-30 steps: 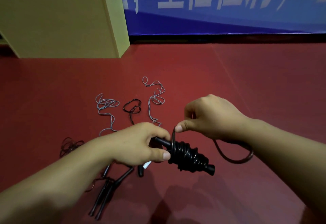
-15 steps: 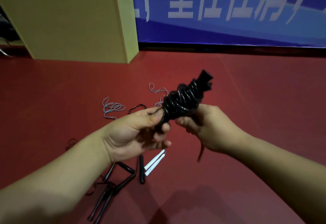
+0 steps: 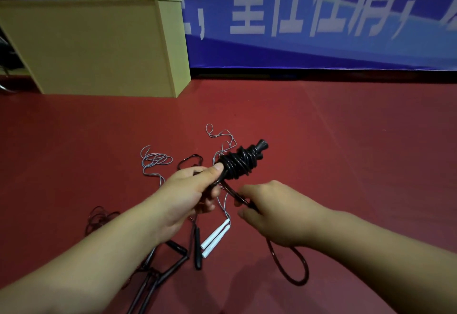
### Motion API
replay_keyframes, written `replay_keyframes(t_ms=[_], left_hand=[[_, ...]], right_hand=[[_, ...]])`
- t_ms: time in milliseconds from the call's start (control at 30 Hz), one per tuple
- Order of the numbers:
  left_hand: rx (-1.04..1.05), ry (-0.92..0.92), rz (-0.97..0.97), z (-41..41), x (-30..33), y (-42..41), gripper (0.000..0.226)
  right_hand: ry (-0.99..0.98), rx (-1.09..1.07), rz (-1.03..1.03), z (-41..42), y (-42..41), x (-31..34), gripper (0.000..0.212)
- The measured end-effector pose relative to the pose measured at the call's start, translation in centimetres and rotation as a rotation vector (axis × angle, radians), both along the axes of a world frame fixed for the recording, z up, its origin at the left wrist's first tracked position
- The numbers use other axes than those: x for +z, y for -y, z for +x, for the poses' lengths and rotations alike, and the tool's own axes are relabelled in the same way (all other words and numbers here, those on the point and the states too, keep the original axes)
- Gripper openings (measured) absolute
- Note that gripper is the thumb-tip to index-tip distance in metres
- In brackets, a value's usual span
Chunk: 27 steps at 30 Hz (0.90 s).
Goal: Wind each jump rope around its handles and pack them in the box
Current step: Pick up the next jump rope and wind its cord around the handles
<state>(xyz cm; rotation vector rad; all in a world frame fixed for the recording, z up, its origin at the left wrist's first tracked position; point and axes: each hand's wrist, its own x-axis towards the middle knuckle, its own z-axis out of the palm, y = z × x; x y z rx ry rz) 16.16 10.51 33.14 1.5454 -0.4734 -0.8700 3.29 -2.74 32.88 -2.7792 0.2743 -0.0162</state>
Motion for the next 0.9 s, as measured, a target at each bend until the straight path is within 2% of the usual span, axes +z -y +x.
replay_keyframes(t_ms=[167,233,333,467,567,700,900], left_hand=[[0.026,0.150,0.029,0.3,-0.7,0.2,0.026],[0.033,0.270,0.068,0.6,-1.0,0.2,0.029],[0.070,0.426,0.121,0.9,-1.4,0.1,0.030],[0.093,0.597,0.215,1.0,-1.8,0.1,0.028],[0.101,0.710,0.282,1.3,-1.8,0.1,0.027],[0.087,0.754,0.280,1.8,-1.9,0.0,0.022],[0.076,0.858,0.364,2.1,-1.9,-0.3,0.019]], right_hand=[[-0.034,-0.044,-0.072,0.2,-0.2,0.5,0.020],[-0.053,-0.020,-0.047,0.1,-0.5,0.6,0.016],[-0.096,0.028,0.025,0.0,-1.0,0.9,0.023],[-0.090,0.054,0.022,-0.3,-1.5,1.2,0.012],[-0.049,0.021,-0.056,-0.3,-1.6,1.5,0.024],[-0.002,-0.025,-0.112,-0.3,-1.2,1.7,0.035],[-0.056,0.014,0.008,-0.5,-1.3,1.4,0.021]])
